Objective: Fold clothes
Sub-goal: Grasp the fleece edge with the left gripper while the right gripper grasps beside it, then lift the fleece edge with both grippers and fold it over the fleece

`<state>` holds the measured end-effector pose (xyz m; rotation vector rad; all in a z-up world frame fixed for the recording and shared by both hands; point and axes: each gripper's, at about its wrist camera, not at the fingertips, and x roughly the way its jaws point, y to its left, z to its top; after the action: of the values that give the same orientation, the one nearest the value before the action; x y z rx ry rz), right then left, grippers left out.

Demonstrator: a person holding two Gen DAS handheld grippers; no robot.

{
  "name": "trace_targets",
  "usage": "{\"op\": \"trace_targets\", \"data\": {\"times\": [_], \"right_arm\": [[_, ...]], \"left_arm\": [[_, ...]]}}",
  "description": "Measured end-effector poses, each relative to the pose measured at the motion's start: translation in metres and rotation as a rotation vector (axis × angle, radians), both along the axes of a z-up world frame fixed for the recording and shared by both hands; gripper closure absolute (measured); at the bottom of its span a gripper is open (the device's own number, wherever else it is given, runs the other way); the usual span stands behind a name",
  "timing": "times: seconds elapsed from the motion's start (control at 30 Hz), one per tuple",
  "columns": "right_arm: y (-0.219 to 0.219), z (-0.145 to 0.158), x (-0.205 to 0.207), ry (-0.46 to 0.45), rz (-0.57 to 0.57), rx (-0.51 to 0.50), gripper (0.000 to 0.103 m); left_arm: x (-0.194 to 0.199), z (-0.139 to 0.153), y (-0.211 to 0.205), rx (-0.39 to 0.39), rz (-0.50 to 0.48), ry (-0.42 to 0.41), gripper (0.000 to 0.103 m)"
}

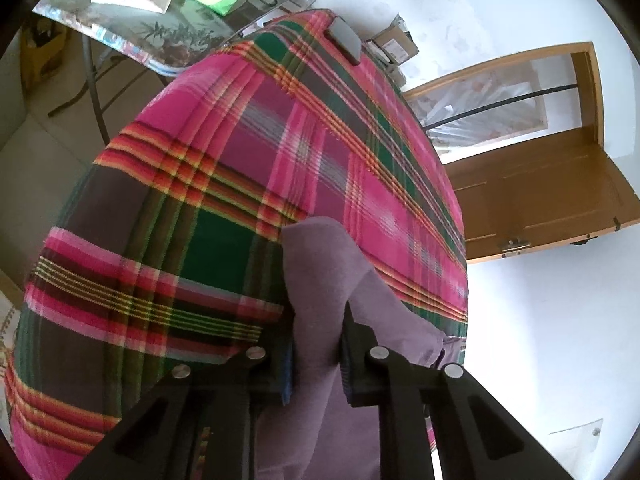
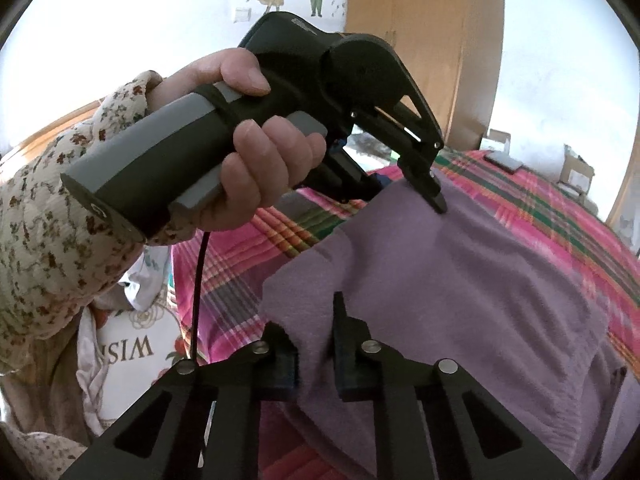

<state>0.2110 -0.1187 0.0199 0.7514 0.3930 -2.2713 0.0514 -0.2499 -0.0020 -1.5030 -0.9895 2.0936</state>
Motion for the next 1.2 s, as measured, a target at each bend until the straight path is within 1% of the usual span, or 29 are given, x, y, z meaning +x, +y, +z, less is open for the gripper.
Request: {"op": "trace_targets", "data": {"times": [0.17, 0.33, 0.43, 0.57, 0.8, 0.97, 1.2], "right_arm": [[0.007, 0.013, 0.01, 0.039, -0.014, -0.036, 0.091], [0.016, 0.032, 0.02, 0.084, -0.031, -0.077, 0.091], [0.022, 0.043, 0.024, 0.106, -0.039, -0.104, 0.091], [0.034, 0.057, 0.031, 0.133, -0.058, -0.142, 0.091], [0.059, 0.078, 0.041, 0.156, -0.094, -0.221, 0.091], [0.076, 0.089, 0.046, 0.177, -0.128, -0.261, 0.091], [0.106, 0.103, 0.055, 0.205, -0.193, -0.315, 0.091]], "left_arm": [[0.002, 0.015, 0.004, 0.011, 0.005, 0.013, 0.085], [0.005, 0.041, 0.016, -0.028, -0.013, 0.053, 0.085], [0.007, 0.058, 0.024, -0.036, -0.023, 0.08, 0.085], [0.007, 0.074, 0.035, -0.037, -0.021, 0.088, 0.085], [0.011, 0.103, 0.06, -0.071, -0.05, 0.159, 0.085], [0.007, 0.118, 0.083, -0.075, -0.065, 0.181, 0.085], [0.007, 0.14, 0.121, -0.106, -0.098, 0.217, 0.085]]}}
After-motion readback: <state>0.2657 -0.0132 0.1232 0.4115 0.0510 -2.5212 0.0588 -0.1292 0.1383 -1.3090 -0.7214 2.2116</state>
